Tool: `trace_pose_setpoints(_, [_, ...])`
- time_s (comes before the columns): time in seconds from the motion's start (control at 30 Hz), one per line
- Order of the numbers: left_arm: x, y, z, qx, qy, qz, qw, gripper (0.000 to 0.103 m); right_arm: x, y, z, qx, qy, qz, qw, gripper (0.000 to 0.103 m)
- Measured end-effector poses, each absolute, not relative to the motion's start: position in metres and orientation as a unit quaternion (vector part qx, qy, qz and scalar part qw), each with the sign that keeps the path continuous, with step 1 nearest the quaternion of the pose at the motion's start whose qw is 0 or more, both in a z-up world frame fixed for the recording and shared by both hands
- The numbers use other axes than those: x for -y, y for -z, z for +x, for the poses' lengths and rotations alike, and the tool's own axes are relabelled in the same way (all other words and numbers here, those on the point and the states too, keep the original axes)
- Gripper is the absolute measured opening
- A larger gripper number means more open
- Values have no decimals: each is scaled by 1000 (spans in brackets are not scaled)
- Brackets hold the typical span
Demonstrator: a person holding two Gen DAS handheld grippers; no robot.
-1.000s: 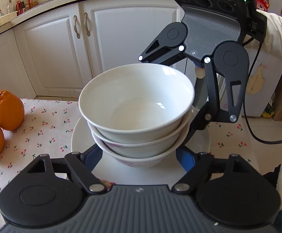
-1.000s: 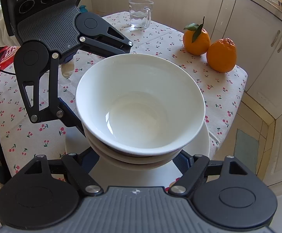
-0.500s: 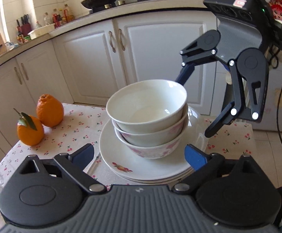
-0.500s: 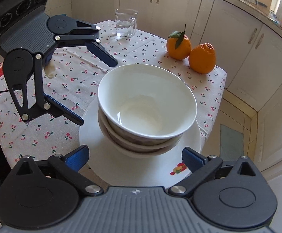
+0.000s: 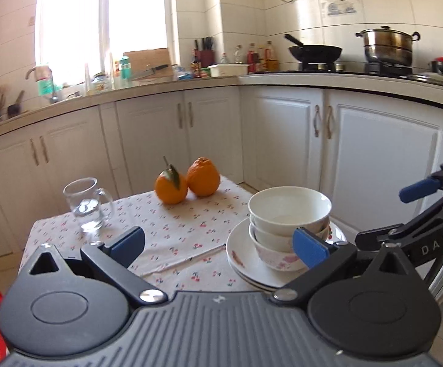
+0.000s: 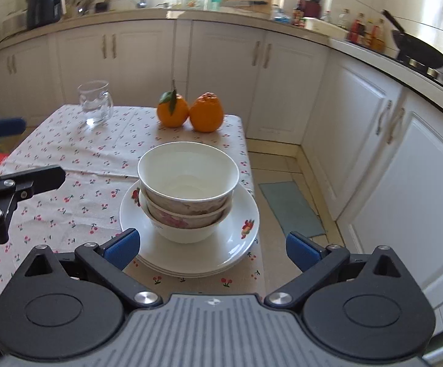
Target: Organize plates and bowls
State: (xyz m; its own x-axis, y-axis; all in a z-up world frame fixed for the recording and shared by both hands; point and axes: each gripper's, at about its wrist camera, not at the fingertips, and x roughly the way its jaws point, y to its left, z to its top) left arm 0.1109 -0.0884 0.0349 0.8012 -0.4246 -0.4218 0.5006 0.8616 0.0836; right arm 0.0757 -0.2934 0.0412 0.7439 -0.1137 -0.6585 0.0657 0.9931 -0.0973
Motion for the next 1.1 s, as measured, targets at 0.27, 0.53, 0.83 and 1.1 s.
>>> trace_pose_setpoints(0.27, [78, -35, 83, -248, 193, 77, 946, 103, 271, -40, 25, -317, 135, 44, 938, 103])
trace_pose_setpoints(0.53, [69, -43, 59, -240, 175, 68, 952, 103, 250, -55, 0, -285, 160, 33, 944, 103])
trace_pose_setpoints(0.83, [69, -44, 54, -232, 155, 75, 957, 103, 242, -57, -2, -277, 168, 27, 946, 103])
trace_pose_setpoints(1.1, [69, -43, 55, -232, 154, 76, 957, 103, 240, -56, -3, -275, 175, 25, 945, 103])
